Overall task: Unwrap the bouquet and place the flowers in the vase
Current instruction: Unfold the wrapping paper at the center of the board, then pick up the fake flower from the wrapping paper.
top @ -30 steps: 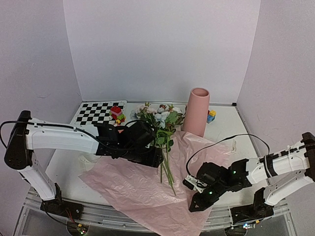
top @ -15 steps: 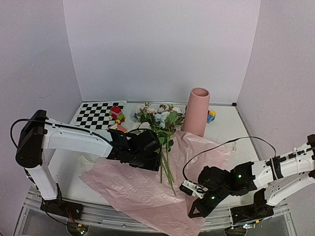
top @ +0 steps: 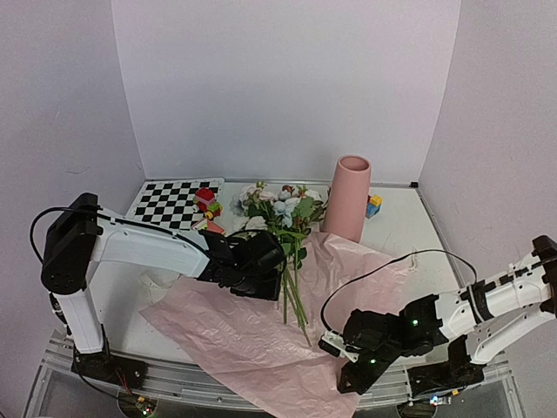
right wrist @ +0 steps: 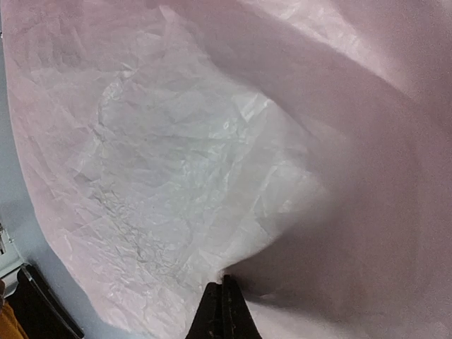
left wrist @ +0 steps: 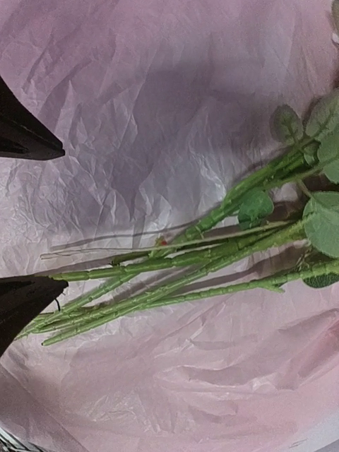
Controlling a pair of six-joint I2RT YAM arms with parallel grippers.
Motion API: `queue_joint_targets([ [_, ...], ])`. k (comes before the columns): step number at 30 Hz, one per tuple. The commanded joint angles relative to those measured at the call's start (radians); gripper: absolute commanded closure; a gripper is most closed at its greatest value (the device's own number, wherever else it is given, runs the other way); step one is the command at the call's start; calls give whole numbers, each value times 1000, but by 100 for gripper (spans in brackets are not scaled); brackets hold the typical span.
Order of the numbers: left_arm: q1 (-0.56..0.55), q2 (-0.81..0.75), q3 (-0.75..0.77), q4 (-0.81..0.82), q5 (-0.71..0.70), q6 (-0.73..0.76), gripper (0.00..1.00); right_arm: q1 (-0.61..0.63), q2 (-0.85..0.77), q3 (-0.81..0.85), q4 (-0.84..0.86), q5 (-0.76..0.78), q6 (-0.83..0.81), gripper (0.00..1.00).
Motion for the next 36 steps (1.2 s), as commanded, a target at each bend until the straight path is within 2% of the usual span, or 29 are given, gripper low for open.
queue_joint_targets([
  [1,17,22,49,48,4,6,51,5,-108,99,-139,136,-22,100],
  [7,49,27,46,82,15,7,54,-33,-95,259,-204,382,-52,95],
  [12,70,1,12,133,27,-2,55,-134,2,375,-192,497,-95,95],
  [18,110,-72,-97,227,52,-39,54,-251,126,510,-104,585,-181,94],
  [20,118,-99,-124,237,48,-43,54,-279,188,551,-79,604,-206,93],
  [22,129,-119,-148,237,53,-47,54,-302,250,602,-74,608,-236,88],
  [27,165,-179,-206,246,56,-57,54,-333,393,704,-61,596,-285,85],
  [36,215,-288,-301,269,52,-58,52,-386,614,856,-39,568,-322,86],
])
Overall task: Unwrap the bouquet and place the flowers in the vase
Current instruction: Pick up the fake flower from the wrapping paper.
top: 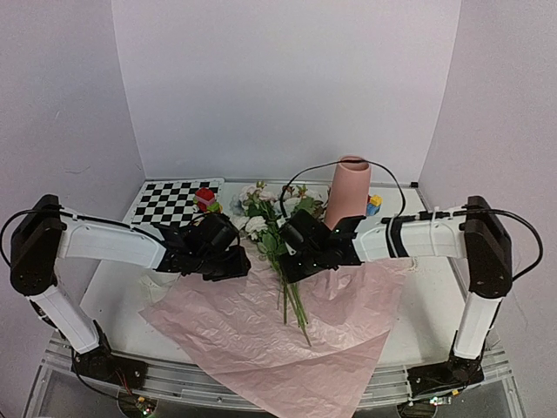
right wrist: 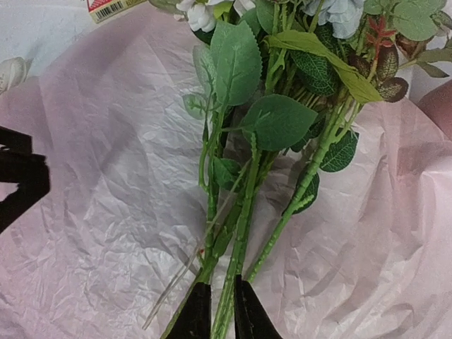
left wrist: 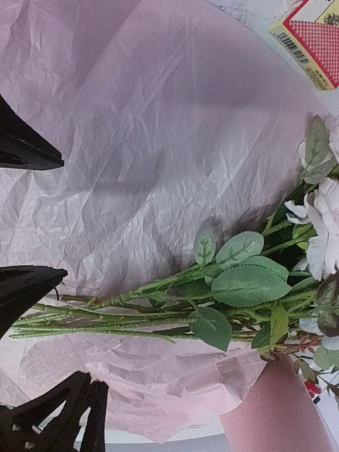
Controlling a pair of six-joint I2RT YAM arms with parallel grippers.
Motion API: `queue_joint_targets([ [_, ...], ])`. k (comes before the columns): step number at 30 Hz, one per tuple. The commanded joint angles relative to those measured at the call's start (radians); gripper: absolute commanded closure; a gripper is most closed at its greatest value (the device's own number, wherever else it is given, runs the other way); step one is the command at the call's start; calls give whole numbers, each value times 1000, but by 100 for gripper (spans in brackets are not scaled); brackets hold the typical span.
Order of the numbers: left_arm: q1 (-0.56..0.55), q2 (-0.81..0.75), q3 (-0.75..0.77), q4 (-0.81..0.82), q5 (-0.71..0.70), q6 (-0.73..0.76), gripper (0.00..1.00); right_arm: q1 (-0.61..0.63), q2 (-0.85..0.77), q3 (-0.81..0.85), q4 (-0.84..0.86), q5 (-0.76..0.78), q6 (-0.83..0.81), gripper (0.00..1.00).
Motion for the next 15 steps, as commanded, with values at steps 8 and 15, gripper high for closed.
queue_joint_targets([
  [8,32,-117,-64,35,1,15,52,-55,170,157,-9,15,-35,86],
  [15,40,-149,-80,35,-6,25,51,-71,198,151,-9,18,-36,85],
])
